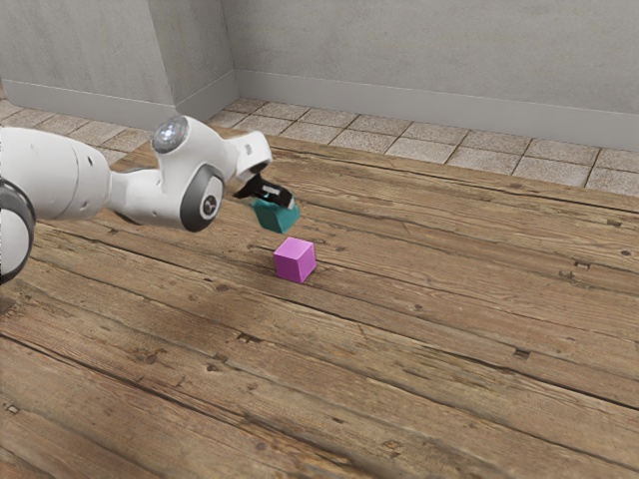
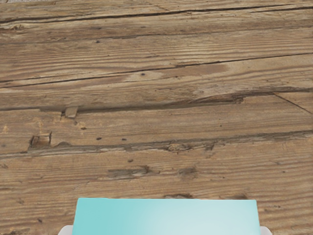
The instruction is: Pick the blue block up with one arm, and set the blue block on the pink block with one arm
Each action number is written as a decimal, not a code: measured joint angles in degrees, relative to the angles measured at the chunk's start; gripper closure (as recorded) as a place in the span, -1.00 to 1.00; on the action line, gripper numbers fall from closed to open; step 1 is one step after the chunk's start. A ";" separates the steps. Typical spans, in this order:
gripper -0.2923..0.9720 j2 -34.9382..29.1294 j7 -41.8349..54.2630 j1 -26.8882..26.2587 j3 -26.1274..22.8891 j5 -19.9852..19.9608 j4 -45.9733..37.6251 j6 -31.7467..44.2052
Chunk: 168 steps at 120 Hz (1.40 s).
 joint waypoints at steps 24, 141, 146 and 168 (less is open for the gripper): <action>0.10 2.60 -0.17 -0.61 0.04 -1.28 1.61 -0.05; 0.09 1.27 -0.36 -1.44 0.11 -4.93 -1.12 1.43; 0.09 1.29 -0.36 -1.47 0.11 -4.95 -1.13 1.50; -0.24 1.22 -0.26 -1.52 0.04 -5.05 -1.07 1.51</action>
